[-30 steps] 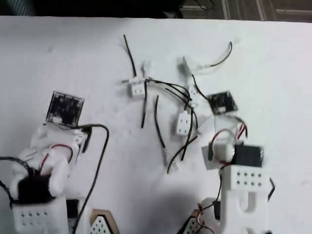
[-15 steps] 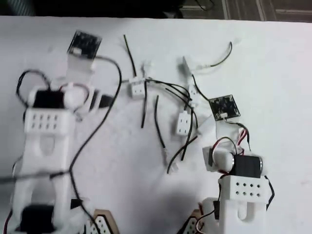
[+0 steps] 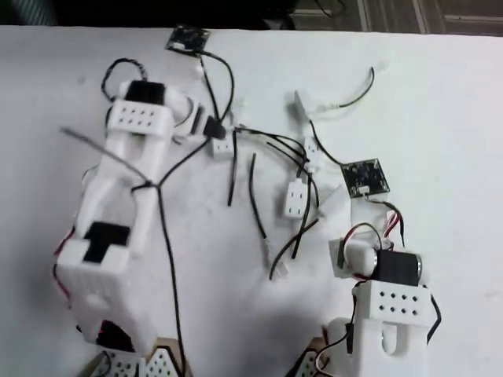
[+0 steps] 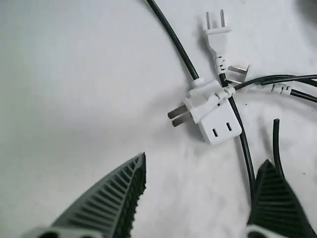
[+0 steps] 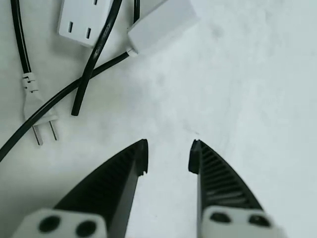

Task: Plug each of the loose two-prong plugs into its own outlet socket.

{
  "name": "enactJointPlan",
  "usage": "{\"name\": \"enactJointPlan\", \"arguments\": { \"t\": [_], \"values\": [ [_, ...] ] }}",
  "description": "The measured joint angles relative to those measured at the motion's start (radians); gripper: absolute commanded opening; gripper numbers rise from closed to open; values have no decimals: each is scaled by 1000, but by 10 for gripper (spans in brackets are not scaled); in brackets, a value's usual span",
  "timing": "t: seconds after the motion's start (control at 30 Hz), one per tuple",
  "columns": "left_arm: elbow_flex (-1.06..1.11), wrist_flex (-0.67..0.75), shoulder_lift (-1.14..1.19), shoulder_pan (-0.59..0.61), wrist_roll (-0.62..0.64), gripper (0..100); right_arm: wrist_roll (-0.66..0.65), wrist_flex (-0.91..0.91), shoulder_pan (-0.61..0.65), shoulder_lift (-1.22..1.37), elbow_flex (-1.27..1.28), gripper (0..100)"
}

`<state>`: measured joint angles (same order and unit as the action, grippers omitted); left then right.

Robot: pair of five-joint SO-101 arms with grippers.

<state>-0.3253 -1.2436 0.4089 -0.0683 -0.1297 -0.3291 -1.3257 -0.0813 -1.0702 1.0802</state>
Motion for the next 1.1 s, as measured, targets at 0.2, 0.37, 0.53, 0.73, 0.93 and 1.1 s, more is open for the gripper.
{"name": "enactJointPlan", "arguments": {
  "t": [0.2, 0.37, 0.53, 0.73, 0.93, 1.1],
  "values": [
    [-118, 0, 175, -8, 3, 343, 0, 0, 0, 0, 0, 137],
    [-138, 0, 238, -8, 9, 341, 0, 0, 0, 0, 0, 137],
    [-138, 32, 287, -8, 144, 340, 0, 0, 0, 0, 0, 137],
    [-138, 115, 315, -20, 245, 339, 0, 0, 0, 0, 0, 137],
    [-138, 123, 359, -92, 253, 229, 0, 0, 0, 0, 0, 137],
    [-138, 123, 362, -81, 256, 26, 0, 0, 0, 0, 0, 137]
  ]
}}
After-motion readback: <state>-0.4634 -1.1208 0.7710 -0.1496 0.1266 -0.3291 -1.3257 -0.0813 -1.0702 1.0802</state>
